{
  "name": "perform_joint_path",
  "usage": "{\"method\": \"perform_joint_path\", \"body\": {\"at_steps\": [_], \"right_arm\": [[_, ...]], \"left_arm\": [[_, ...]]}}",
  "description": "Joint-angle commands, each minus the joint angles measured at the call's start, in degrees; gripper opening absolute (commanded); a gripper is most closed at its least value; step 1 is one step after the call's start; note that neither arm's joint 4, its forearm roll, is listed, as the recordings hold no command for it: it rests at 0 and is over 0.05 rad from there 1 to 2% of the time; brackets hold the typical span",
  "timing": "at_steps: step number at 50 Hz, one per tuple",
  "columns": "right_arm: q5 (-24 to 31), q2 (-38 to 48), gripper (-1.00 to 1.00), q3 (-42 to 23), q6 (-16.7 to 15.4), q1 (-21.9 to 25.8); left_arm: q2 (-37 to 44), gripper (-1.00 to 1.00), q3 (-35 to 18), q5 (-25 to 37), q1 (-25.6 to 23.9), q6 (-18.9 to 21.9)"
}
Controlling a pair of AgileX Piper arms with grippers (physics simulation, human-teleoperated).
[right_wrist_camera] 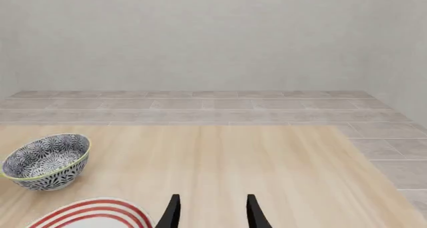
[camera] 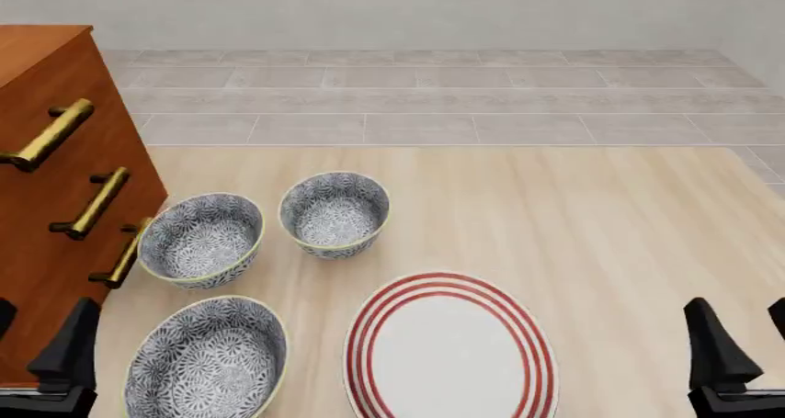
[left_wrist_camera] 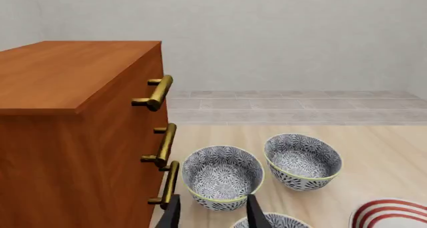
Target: Put the bowl at the front on the plate.
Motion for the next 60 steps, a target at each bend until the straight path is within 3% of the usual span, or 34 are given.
{"method": "perform_joint_path", "body": {"at_steps": [1, 25, 26, 27, 29, 31, 32, 35, 36, 38, 40, 42, 46, 49, 60], "right_arm": [[-0.08, 0.27, 1.00, -0.14, 0.00, 0.00], [0.09, 0.41, 1.00, -0.45, 0.01, 0.01], [0.07, 0.38, 1.00, -0.42, 0.01, 0.02], [0.07, 0.38, 1.00, -0.42, 0.02, 0.01], [0.07, 0.38, 1.00, -0.42, 0.01, 0.00], [0.07, 0.40, 1.00, -0.42, 0.01, 0.00], [0.07, 0.40, 1.00, -0.42, 0.00, 0.01], [0.07, 0.38, 1.00, -0.42, 0.02, 0.01], [0.07, 0.39, 1.00, -0.42, 0.01, 0.01], [0.07, 0.39, 1.00, -0.42, 0.00, 0.01], [0.07, 0.39, 1.00, -0.42, 0.00, 0.00], [0.07, 0.39, 1.00, -0.42, 0.05, -0.03], [0.07, 0.40, 1.00, -0.42, -0.01, 0.01], [0.07, 0.40, 1.00, -0.42, 0.00, 0.00], [0.07, 0.40, 1.00, -0.42, 0.01, 0.01]], "left_arm": [[0.23, 1.00, -0.15, -0.04, 0.00, 0.00], [0.40, 1.00, 0.01, -0.28, 0.03, -0.08], [3.09, 1.00, 0.03, -1.51, -1.14, -2.90], [10.65, 1.00, 0.04, -5.56, -2.67, -4.14], [16.45, 1.00, -0.39, -8.36, -2.69, -4.38], [13.32, 1.00, -4.86, -2.48, -2.71, -4.51], [15.99, 1.00, -7.97, 0.05, -3.24, -5.22], [18.02, 1.00, -12.48, 5.72, -4.89, -2.14], [17.73, 1.00, -16.23, 11.11, -5.77, -2.70], [19.59, 1.00, -17.61, 13.68, -6.85, -5.31], [19.32, 1.00, -20.03, 17.17, -7.84, -3.42], [20.32, 1.00, -21.80, 20.05, -9.37, -5.36], [21.27, 1.00, -25.61, 25.02, -10.74, -4.05], [24.35, 1.00, -25.94, 26.80, -11.65, -8.42], [25.92, 1.00, -32.14, 35.80, -15.07, -9.53]]}}
